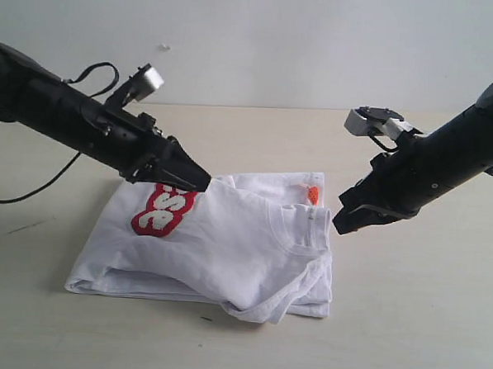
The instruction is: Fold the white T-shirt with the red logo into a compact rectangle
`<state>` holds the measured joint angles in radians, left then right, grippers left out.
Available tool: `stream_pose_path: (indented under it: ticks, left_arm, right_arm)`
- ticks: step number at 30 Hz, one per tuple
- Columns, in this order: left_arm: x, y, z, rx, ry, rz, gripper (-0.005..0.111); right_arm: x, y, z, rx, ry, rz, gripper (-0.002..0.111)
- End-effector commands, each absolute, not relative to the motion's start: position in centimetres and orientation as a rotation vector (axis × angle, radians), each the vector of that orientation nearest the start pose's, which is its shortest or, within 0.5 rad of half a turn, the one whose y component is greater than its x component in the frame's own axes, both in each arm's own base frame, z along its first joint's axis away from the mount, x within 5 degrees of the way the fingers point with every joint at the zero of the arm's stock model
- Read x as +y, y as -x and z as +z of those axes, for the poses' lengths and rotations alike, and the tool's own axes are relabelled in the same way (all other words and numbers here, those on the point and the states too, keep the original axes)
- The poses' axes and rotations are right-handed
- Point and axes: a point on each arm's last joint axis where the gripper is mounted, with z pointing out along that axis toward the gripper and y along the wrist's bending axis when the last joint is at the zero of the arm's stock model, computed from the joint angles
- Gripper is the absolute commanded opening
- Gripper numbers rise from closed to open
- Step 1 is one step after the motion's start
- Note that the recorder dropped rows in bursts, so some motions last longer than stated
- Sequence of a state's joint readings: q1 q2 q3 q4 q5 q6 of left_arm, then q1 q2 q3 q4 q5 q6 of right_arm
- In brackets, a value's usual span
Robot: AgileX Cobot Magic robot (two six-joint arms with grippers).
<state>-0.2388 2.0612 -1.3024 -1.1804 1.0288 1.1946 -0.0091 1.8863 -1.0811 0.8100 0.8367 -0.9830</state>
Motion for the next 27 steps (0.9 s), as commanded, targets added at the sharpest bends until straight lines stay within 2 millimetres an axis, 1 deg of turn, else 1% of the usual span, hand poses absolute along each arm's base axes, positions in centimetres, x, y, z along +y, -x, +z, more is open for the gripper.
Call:
stream_pose_path:
  ticks: [1, 2, 3, 4, 5, 7, 8, 10, 12, 13, 14, 16, 19, 21, 25, 27]
  left_arm:
    - [-17.2, -37.3, 13.1, 2.451, -0.804, -1.156, 0.048]
    - [-17.2, -37.4, 12.3, 2.469, -0.791, -1.133, 0.052]
    - [-17.3, -37.6, 11.4, 2.489, -0.773, -1.109, 0.058]
    - [-17.3, -37.7, 11.0, 2.498, -0.754, -1.093, 0.061]
    - [-17.2, -37.9, 10.6, 2.505, -0.733, -1.066, 0.067]
    - [-17.3, -38.0, 10.5, 2.504, -0.714, -1.072, 0.073]
    - [-17.3, -37.9, 10.7, 2.494, -0.730, -1.078, 0.073]
    - [-17.5, -37.7, 11.5, 2.460, -0.781, -1.104, 0.073]
    - [-17.2, -37.5, 13.6, 2.390, -0.850, -1.134, 0.073]
    - [-17.0, -37.3, 15.1, 2.349, -0.877, -1.142, 0.073]
    - [-16.9, -37.2, 15.9, 2.322, -0.898, -1.143, 0.073]
    - [-16.4, -37.0, 17.6, 2.279, -0.944, -1.123, 0.072]
    - [-15.5, -36.8, 19.3, 2.251, -0.985, -1.073, 0.073]
    - [-14.4, -36.5, 20.7, 2.270, -0.965, -1.048, 0.073]
    - [-12.4, -36.7, 21.7, 2.316, -0.861, -1.030, 0.073]
    - [-10.9, -36.6, 22.3, 2.324, -0.799, -1.017, 0.073]
  right_arm:
    - [4.5, -34.4, 16.0, 2.673, 0.586, 0.728, 0.000]
    - [4.5, -34.4, 16.0, 2.673, 0.586, 0.728, 0.000]
    - [4.5, -34.4, 16.0, 2.673, 0.584, 0.730, 0.000]
    - [4.5, -34.4, 16.0, 2.673, 0.584, 0.730, 0.000]
    - [4.5, -34.4, 16.0, 2.673, 0.584, 0.730, 0.000]
    - [4.5, -34.4, 16.0, 2.673, 0.584, 0.730, 0.000]
    - [4.5, -34.4, 16.0, 2.673, 0.584, 0.730, 0.000]
    - [4.5, -34.4, 16.0, 2.674, 0.586, 0.732, 0.000]
    - [4.5, -34.4, 16.0, 2.674, 0.586, 0.732, 0.000]
    - [4.5, -34.4, 16.0, 2.674, 0.586, 0.732, 0.000]
    - [4.5, -34.4, 16.0, 2.674, 0.586, 0.732, 0.000]
    - [4.5, -34.4, 16.0, 2.673, 0.584, 0.729, 0.000]
    - [4.5, -34.4, 16.1, 2.665, 0.600, 0.717, 0.000]
    - [4.3, -34.5, 16.7, 2.634, 0.628, 0.669, 0.000]
    - [3.6, -34.6, 18.5, 2.578, 0.596, 0.509, 0.000]
    - [3.2, -34.4, 20.0, 2.515, 0.567, 0.405, 0.000]
